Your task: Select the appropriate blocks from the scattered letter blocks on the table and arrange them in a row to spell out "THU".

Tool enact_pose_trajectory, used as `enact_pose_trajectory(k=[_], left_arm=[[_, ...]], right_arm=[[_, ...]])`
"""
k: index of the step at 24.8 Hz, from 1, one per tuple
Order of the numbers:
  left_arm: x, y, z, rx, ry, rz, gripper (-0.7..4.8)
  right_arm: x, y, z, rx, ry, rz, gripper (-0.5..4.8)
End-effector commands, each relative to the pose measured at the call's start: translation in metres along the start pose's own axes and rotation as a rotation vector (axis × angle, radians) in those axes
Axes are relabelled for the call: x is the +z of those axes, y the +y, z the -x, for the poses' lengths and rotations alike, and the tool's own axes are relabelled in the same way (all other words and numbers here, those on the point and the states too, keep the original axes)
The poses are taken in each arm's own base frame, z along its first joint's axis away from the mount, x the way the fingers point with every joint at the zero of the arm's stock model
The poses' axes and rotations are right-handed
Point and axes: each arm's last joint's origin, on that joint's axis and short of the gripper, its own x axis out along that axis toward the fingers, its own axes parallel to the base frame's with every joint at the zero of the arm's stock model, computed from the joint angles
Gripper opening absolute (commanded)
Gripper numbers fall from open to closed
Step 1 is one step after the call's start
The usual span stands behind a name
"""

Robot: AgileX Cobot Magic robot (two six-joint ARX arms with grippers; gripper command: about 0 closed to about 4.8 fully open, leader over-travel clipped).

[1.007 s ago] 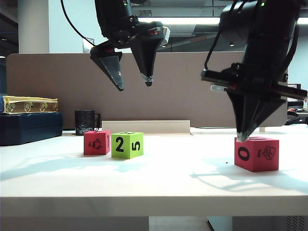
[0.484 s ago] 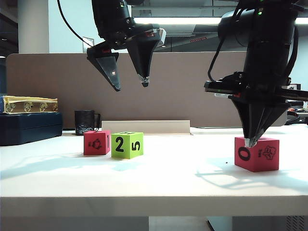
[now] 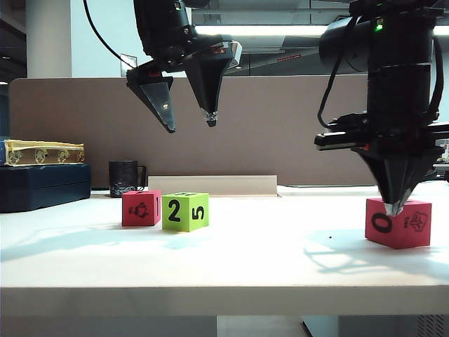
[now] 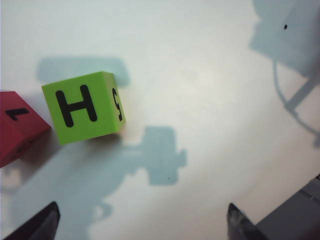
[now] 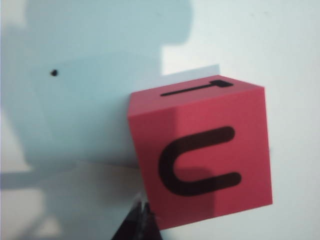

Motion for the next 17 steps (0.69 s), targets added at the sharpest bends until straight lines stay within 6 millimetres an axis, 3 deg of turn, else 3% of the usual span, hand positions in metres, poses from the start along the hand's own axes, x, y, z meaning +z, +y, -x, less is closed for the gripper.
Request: enact_pose_trajectory(k=[1, 10, 17], left_arm=[[0.0006, 0.0, 0.0034, 0.001, -0.015, -0.008, 4.25], [0.0007, 0.0004, 0.0034, 0.0, -0.017, -0.015, 4.25], [0.0007, 0.0004, 0.0034, 0.0, -0.017, -0.022, 4.25]], right_arm=[[-0.0027, -0.0034, 0.0009, -0.097, 0.006, 0.003, -0.05], [-0.0054, -0.0068, 0.0014, -0.188, 0.014, -0.005, -0.05], [-0.0008, -0.0006, 0.0012, -0.026, 0.0, -0.027, -0.05]])
